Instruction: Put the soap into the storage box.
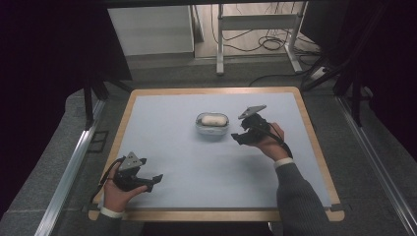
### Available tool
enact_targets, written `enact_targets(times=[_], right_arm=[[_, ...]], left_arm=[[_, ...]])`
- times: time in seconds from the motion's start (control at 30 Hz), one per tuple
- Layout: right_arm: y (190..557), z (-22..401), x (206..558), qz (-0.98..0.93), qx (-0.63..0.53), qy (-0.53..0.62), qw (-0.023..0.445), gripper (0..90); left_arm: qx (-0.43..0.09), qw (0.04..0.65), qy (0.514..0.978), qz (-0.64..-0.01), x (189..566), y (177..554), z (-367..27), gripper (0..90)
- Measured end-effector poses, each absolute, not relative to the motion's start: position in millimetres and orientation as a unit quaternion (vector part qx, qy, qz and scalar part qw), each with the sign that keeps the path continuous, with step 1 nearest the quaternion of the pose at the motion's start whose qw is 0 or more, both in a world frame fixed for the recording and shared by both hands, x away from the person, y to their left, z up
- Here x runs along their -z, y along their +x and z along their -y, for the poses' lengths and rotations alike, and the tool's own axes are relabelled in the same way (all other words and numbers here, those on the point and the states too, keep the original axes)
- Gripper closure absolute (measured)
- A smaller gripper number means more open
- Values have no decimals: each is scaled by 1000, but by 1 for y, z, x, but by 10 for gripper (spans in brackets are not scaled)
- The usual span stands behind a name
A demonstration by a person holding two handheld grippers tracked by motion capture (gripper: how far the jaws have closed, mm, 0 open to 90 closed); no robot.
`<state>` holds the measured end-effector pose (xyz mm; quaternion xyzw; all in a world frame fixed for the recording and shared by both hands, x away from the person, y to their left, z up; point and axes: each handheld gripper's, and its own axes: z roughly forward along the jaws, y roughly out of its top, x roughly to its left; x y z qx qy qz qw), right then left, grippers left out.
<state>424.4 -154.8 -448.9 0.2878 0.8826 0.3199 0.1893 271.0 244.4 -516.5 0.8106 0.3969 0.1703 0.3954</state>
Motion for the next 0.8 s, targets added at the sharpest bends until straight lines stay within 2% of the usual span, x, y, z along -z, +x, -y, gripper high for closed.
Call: enact_targets(times=[0.4,0.8], right_arm=[[379,201,476,-855,-345,336,193,336],[361,230,499,-838,-347,371,199,326]], left_arm=[[-171,394,811,-398,516,271,-244,114],[-171,392,813,-396,518,272,-242,114]])
